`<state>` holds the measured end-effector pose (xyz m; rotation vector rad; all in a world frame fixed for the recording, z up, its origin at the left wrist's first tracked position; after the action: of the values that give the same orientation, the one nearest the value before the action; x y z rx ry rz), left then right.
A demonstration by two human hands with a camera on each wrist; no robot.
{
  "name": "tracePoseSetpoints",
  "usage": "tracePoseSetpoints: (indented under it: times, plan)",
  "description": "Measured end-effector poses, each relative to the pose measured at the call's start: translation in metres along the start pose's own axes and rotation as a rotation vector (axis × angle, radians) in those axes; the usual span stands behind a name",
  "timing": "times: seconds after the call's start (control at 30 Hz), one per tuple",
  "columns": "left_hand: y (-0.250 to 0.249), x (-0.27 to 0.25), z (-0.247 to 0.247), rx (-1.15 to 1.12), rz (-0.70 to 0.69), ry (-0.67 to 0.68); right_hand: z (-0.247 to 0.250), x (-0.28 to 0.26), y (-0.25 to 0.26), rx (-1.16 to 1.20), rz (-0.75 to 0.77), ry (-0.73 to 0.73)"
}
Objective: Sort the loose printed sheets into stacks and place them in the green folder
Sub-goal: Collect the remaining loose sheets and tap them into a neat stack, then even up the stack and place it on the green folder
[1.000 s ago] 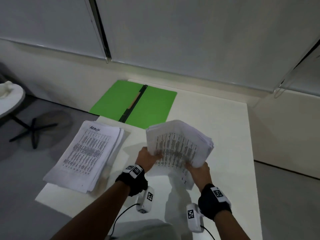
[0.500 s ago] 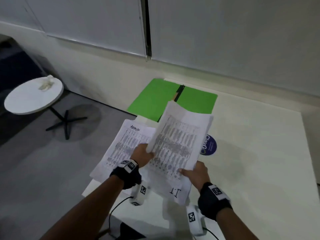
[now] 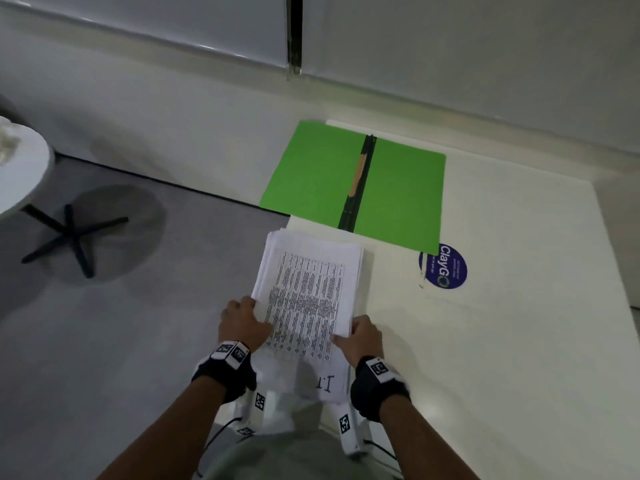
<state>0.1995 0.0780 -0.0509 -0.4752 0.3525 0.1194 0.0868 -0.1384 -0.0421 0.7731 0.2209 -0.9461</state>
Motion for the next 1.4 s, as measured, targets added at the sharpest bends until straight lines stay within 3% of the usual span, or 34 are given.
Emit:
tracePoseSetpoints:
  times: [0.1,0.2,0.33,0.47,0.57,0.63,0.73,0.8,0.9,1.07,1.17,1.4]
  plan:
    - [0.015,0.014,-0.006,-0.068,0.162,-0.07,0.013,0.01,-0.009,-0.011,-0.135,-0.182]
    - [0.014,0.038,-0.012,-0.4,0.19,0.075,0.01,0.026,-0.009,0.089,-0.178,-0.114]
    - [-0.01,0.046,-0.023,-0.479,0.119,0.25,-0.02,0.034,0.011,0.271,-0.077,-0.03]
    - [-0.006,0.034,-0.031,-0.429,0.118,0.153,-0.046,0.026,0.017,0.531,-0.143,0.007]
    - [0.007,0.022,-0.025,-0.428,0.119,0.077,-0.055,0.022,-0.001,0.534,-0.269,-0.026]
    - [0.015,0.018,-0.019,-0.408,0.088,0.026,-0.055,0.015,-0.006,0.63,-0.31,0.039]
    - [0.013,0.013,-0.003,-0.428,0.035,-0.029,-0.04,0.003,0.009,0.718,-0.168,0.197]
    - [0.002,0.012,0.02,-0.555,0.01,-0.031,-0.017,-0.006,0.028,0.765,-0.041,0.228]
    - [-0.031,0.008,0.068,-0.85,-0.076,0.042,0.026,-0.014,0.058,0.824,0.123,0.192]
    - [-0.082,-0.004,0.12,-1.091,-0.222,-0.043,0.087,-0.029,0.102,0.867,0.407,0.056]
    - [-0.089,-0.013,0.124,-1.144,-0.243,-0.081,0.1,-0.034,0.108,0.88,0.456,-0.032]
    - [-0.086,-0.031,0.111,-1.058,-0.264,-0.069,0.097,-0.033,0.084,0.827,0.343,-0.028]
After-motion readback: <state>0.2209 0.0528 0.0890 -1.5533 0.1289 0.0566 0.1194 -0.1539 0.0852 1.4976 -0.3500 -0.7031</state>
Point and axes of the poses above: each hand's wrist, its own x-axis towards the middle knuckle, its own z-axis out of the back of the hand, y = z × x, the point moved 3 cm from there along x, towards the middle knuckle, and after that the axes turned 9 degrees about -y, right-handed, at the moved point
